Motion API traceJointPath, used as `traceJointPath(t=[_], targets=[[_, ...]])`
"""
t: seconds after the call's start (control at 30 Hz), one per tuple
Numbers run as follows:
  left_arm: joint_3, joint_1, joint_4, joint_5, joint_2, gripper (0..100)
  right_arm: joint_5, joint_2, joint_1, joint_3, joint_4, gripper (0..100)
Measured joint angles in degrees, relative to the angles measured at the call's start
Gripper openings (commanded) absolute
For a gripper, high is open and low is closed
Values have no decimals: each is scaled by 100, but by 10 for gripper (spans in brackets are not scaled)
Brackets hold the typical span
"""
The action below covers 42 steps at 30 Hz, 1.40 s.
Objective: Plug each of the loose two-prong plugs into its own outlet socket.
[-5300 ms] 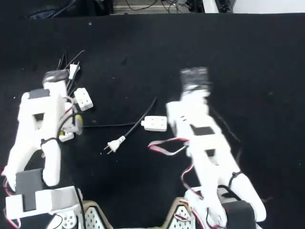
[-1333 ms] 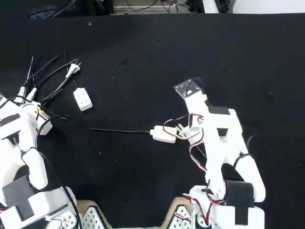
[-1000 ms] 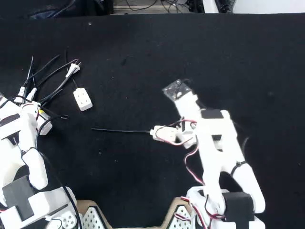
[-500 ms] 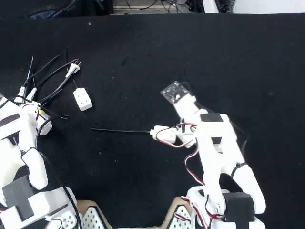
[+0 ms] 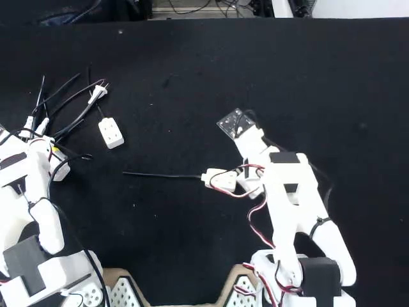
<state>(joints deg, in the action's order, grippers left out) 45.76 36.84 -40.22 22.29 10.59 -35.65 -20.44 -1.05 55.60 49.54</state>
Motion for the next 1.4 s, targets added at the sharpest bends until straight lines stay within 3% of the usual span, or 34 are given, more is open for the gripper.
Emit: traceJointPath(t=[0.1,0.23,0.4,0.57,0.8,0.9,1.13,1.4], targets=[[0,0,0,0,0,173,0,281,-79,70,-9,165],[0,0,0,0,0,173,0,431,-79,62,-114,6],[0,0,0,0,0,173,0,448,-79,26,-62,10],[0,0,0,0,0,173,0,237,-79,-484,853,10],[0,0,0,0,9,173,0,-1222,-79,-1468,2330,10],[-9,-62,-149,0,9,173,0,-2057,-132,-1556,2479,11],[360,-624,-571,-668,730,173,35,-2690,-1125,-607,1231,11],[1776,-1688,-387,-1204,2813,173,1565,-2690,-2479,782,-870,11]])
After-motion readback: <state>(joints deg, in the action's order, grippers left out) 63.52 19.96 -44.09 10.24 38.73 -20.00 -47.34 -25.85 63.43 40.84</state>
